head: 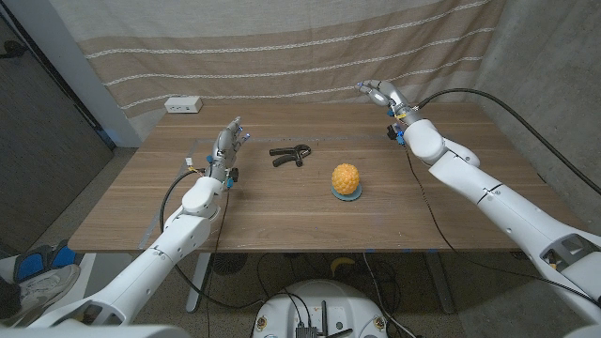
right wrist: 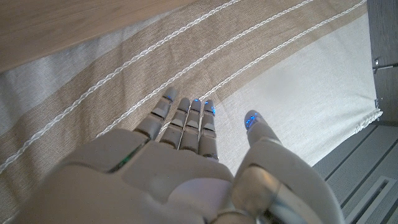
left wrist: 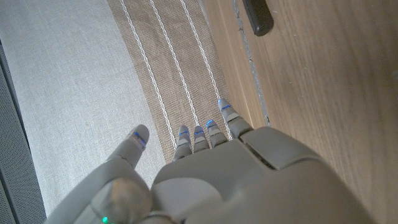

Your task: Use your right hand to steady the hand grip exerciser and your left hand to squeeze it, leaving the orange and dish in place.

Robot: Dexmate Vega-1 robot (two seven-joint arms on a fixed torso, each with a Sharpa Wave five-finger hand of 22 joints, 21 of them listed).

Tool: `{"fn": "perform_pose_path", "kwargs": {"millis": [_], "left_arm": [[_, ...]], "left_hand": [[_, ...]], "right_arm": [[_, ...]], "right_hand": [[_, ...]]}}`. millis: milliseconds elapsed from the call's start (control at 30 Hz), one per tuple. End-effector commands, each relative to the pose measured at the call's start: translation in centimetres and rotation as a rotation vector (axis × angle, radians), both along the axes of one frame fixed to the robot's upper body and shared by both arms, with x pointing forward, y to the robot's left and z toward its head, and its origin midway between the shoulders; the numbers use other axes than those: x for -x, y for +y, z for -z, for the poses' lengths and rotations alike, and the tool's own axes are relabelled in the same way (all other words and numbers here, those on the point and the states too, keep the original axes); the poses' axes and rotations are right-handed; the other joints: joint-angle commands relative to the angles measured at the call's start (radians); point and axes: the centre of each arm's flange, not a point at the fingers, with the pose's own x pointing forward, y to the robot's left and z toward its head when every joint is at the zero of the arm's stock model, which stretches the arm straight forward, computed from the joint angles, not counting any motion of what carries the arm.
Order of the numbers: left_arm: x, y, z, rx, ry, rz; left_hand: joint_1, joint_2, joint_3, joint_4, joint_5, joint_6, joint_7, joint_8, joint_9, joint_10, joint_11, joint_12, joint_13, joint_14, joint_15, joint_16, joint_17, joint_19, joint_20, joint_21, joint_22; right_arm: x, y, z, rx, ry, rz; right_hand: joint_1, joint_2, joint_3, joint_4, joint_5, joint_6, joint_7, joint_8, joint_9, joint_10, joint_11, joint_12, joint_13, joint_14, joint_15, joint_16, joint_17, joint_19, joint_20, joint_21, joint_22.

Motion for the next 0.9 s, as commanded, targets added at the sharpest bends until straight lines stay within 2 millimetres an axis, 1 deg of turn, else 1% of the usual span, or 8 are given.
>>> {"fn": "perform_pose_path", "kwargs": {"millis": [33,400,900], "left_arm": [[-0.2,-0.3,0.1,-0.01,0.011,0.004],[-0.1,-0.4,0.3,0.001,0.013,0.0],[0.1,-0.3,0.5,-0.003,0.014,-0.002]], "left_hand": [[-0.011,0.015,0.004,-0.005,-0.003,0.004,-0.001,0.002,0.004,0.004,-0.005,0.003,0.005,0.009,-0.001,-0.003,0.003,0.01,-0.001,-0.001,0.004],[-0.013,0.015,0.004,-0.007,-0.003,0.007,0.0,0.002,0.004,0.003,-0.003,0.002,0.005,0.01,0.0,-0.004,0.003,0.01,0.0,-0.002,0.004],[-0.015,0.016,0.005,-0.01,-0.003,0.01,0.0,0.003,0.004,0.003,-0.003,0.001,0.005,0.01,0.0,-0.004,0.003,0.011,0.001,-0.004,0.005]], "right_arm": [[0.0,1.4,-0.7,0.088,0.016,0.036],[0.2,2.6,-1.2,0.172,0.028,0.065],[-0.7,4.2,-1.3,0.256,0.056,0.086]], "right_hand": [[-0.006,0.006,0.007,-0.003,0.007,0.008,-0.003,-0.001,0.003,0.002,-0.009,-0.001,0.003,0.004,-0.014,0.008,0.005,0.011,-0.001,-0.001,0.001],[-0.005,0.007,0.009,-0.005,0.009,0.021,-0.007,0.002,0.003,0.01,-0.012,0.001,0.004,0.008,-0.019,0.012,0.009,0.013,-0.004,-0.001,0.001],[-0.004,0.008,0.012,-0.007,0.011,0.037,-0.012,0.005,0.004,0.016,-0.015,0.002,0.005,0.011,-0.026,0.018,0.014,0.016,-0.006,-0.002,0.002]]}}
